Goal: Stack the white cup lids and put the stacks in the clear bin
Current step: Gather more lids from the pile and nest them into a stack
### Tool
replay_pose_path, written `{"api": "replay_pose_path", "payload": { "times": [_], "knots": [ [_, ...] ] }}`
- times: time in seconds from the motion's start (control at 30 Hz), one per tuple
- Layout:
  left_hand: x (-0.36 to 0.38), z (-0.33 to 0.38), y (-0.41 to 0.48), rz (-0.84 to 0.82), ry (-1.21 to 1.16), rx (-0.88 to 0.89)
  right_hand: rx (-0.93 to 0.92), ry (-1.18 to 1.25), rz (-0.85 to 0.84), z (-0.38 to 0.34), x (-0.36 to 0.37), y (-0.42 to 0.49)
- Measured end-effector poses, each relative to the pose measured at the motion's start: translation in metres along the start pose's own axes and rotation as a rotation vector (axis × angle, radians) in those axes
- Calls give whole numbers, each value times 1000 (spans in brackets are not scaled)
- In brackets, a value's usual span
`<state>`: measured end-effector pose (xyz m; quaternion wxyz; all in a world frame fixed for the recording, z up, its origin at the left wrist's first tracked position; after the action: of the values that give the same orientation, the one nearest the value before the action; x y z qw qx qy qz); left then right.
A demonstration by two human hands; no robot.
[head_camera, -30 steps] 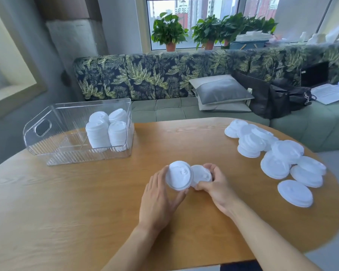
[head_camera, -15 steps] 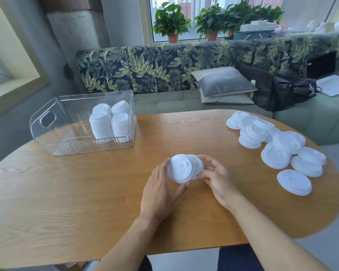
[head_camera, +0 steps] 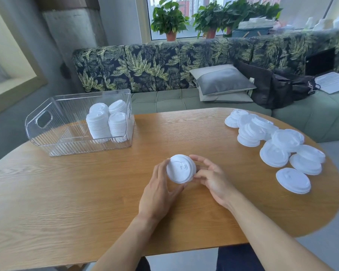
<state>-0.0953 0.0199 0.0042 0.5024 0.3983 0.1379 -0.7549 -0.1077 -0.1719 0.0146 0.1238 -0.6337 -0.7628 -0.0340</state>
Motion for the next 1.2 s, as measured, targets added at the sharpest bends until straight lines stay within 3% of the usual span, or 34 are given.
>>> {"api": "replay_pose_path", "payload": {
  "times": [0.23,0.5,0.83,0.9,1.07,1.2],
  "knots": [
    [3,-5,0,-11,-30,4,-6,90,-9,-2,1,1],
    [1,-4,0,-6,-30,28,-32,395,-61,5,8,-2],
    [2,-5,-2,-14,-29,51,-48,309,-36,7,13,-2],
    [1,-5,-1,-30,-90,21,-57,339,-4,7,12,-2],
    [-10,-12,5,81,-508,-173,-43,282,-15,5,14,-3],
    [-14,-18,8,-6,-561,-178,-26,235,-45,3,16,-4]
  ]
}}
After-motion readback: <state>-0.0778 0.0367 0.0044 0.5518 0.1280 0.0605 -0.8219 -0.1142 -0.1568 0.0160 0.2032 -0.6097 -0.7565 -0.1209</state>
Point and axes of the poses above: each hand's wrist, its own y-axis towards the middle knuckle, its own x-axis out of the palm, z = x × y, the point moved 2 cm from there along y, towards the middle knuckle, and after that the axes turned 15 degrees about -z, right-handed, at the moved point
